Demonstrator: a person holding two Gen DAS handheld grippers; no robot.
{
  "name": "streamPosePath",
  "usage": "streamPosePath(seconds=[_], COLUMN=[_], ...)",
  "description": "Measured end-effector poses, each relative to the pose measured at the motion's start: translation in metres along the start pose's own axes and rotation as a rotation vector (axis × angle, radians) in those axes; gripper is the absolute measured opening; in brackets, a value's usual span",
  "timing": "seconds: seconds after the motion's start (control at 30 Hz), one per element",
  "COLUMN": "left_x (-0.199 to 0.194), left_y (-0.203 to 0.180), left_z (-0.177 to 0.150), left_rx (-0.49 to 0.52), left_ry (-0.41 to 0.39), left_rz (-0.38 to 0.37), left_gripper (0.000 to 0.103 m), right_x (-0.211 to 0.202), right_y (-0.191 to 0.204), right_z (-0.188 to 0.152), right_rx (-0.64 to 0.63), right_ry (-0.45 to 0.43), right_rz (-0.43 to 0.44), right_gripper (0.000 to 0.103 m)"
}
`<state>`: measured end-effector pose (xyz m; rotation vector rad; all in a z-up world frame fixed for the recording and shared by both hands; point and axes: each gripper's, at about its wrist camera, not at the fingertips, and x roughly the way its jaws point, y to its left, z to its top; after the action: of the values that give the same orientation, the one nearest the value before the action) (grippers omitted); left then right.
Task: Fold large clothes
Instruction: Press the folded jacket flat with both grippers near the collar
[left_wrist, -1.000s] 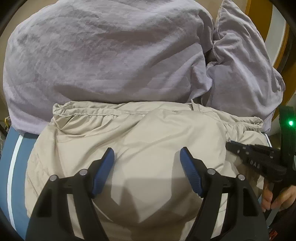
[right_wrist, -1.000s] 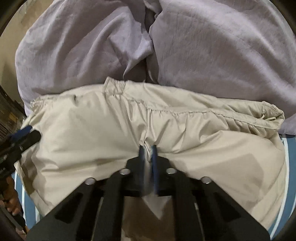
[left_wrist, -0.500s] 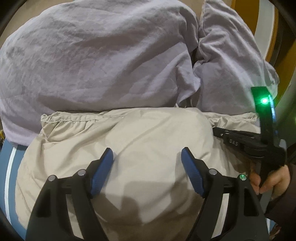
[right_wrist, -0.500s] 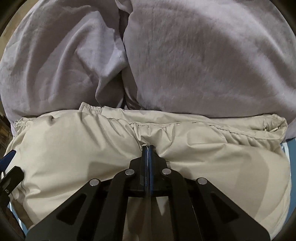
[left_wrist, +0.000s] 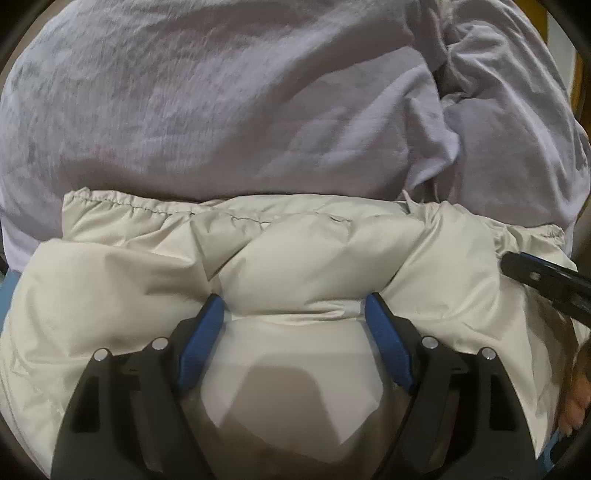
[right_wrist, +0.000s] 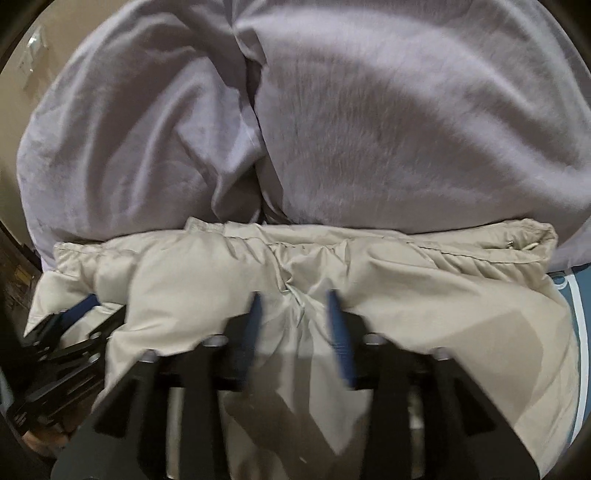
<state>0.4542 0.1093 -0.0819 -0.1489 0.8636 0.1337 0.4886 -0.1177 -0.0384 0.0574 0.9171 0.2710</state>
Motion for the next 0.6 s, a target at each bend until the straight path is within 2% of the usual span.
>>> streamPosePath(seconds=[0.13, 0.27, 0.33, 0.43, 0.6], left_x=[0.007, 0.013, 0.019, 0.024, 0.034], left_y=[0.003, 0.006, 0.007, 0.011, 0.009], left_z=[0.001, 0.001, 0.005, 0.006, 0.005], left_rx=[-0.01, -0.017, -0.02, -0.024, -0.026], left_ry=[0.009, 0.009, 0.01, 0.005, -0.001], left_rz=[0.003, 0.001, -0.001, -0.005, -0.001], left_gripper=[0.081, 0.082, 0.083, 0.084, 0.084], right_x=[-0.024, -0.028, -0.022, -0.007, 0.0], right_y=[0.0, -0.004, -0.006, -0.006, -0.003], right_z=[-0.017, -0.029, -0.035, -0.043, -0.054], right_rx=[0.0, 0.015, 0.011, 0.007, -0.034], right_ry=[-0.035, -0.05, -0.035, -0.036, -0.072], right_rz=[-0.032, -0.097, -0.135, -0.138, -0.173], right_gripper=[0.063, 0.069, 0.073, 0.081, 0.084])
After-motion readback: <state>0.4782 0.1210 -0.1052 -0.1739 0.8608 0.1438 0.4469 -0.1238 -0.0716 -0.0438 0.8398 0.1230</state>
